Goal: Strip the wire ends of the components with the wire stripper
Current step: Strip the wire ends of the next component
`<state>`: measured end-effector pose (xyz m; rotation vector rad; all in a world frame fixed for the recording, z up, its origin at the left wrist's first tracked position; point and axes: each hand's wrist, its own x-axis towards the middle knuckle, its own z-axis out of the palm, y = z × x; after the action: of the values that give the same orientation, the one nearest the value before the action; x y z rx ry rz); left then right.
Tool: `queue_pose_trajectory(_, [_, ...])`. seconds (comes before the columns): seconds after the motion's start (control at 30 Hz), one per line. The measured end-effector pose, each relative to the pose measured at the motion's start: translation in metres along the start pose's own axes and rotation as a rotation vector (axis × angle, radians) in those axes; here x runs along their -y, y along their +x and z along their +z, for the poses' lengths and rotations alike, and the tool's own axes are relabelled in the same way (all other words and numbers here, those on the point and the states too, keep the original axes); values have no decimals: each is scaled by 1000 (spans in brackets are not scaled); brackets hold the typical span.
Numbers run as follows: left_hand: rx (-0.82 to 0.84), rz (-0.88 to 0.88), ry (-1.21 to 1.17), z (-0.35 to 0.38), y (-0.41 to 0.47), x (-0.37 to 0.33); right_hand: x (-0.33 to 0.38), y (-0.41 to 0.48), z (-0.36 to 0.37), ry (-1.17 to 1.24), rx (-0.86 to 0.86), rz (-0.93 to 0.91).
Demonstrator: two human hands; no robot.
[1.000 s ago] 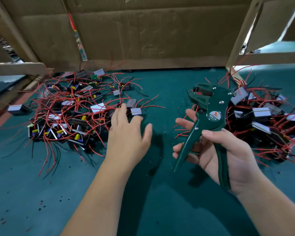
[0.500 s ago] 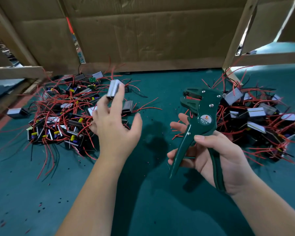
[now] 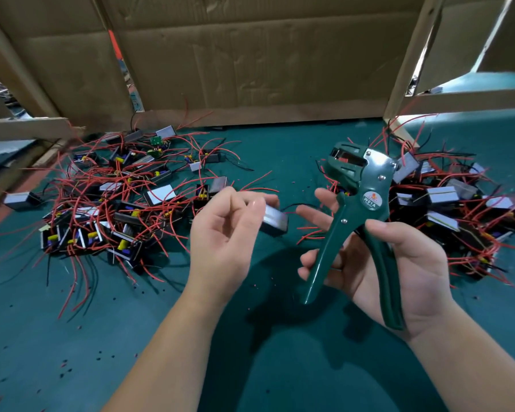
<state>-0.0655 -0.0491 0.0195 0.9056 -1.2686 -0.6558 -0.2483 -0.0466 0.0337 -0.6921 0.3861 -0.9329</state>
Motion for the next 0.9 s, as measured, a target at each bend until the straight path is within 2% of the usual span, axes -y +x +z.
queue_pose_trajectory(0.37, [154, -220, -295, 2, 1, 1, -7, 2, 0, -49, 1, 55])
queue_pose_trajectory(0.47, [163, -282, -163, 3, 1, 3, -7, 1, -1, -51, -13, 32])
queue_pose_trajectory(0.57, [171, -382, 167, -5, 6, 3, 0, -1, -2, -48, -2, -11])
queue_pose_trajectory(0.63, [375, -598, 212, -16, 10, 1, 7, -3, -6, -30, 35, 9])
queue_pose_trajectory(0.7, [691, -802, 174, -31, 12, -3, 15, -4, -8, 43, 147, 63])
queue_pose_trajectory(0.8, [1105, -914, -27, -46, 11, -12, 23, -5, -6, 143, 287, 151])
queue_pose_trajectory(0.87, [1207, -928, -136, -51, 10, -15, 24, -5, -6, 98, 332, 200])
queue_pose_trajectory(0.9, [1206, -925, -172, -52, 10, -16, 23, -5, -8, 61, 363, 222])
